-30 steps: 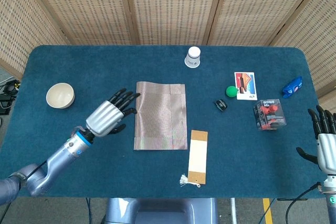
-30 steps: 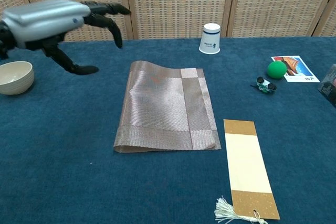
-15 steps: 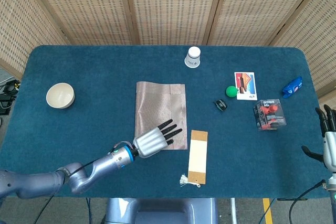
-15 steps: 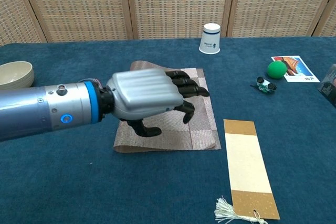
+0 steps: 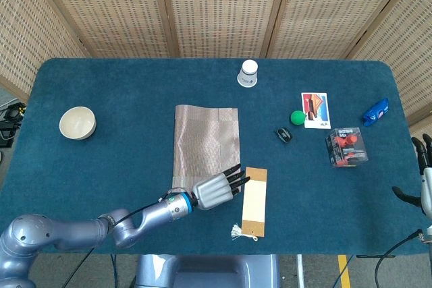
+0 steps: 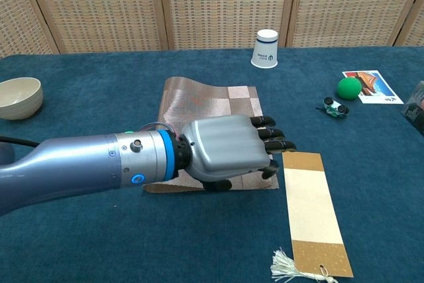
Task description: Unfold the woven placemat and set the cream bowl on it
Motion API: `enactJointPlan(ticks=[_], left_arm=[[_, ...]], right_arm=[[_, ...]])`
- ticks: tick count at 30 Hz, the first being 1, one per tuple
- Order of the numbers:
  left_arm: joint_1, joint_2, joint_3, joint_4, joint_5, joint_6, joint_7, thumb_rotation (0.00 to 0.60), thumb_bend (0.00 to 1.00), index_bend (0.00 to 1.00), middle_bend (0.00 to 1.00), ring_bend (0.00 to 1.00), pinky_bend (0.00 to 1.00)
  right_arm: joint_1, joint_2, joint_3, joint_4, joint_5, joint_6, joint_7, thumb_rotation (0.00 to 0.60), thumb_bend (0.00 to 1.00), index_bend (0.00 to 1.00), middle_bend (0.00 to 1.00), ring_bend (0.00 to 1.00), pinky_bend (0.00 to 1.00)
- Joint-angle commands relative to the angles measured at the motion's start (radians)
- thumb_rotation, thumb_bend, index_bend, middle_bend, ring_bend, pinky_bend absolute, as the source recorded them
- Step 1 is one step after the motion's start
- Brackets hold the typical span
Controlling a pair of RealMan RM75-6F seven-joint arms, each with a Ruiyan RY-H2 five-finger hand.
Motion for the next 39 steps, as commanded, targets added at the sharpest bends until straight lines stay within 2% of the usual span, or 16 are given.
enactJointPlan(ticks=[1, 15, 39], left_arm=[[-0.017, -0.026, 0.000, 0.027, -0.004, -0.011, 0.003, 0.600, 0.37, 0.30, 0.00, 0.00, 0.00], [-0.053, -0.072, 0.016, 0.087, -0.012, -0.012, -0.017, 0.600, 0.37, 0.32, 0.00, 0.00, 0.00], [-0.066, -0.055, 0.033, 0.090, -0.051, 0.006, 0.023, 0.600, 0.37, 0.34, 0.00, 0.00, 0.00]], right_arm=[[0.001, 0.000, 0.001, 0.002, 0.004, -0.003, 0.002, 0.600, 0.00, 0.06, 0.00, 0.00, 0.00], [0.003, 0.004, 0.006, 0.012, 0.015, -0.013, 0.021, 0.600, 0.00, 0.06, 0.00, 0.00, 0.00], [-0.003, 0.012, 0.009, 0.006, 0.014, -0.003, 0.029, 0.600, 0.00, 0.06, 0.00, 0.00, 0.00]])
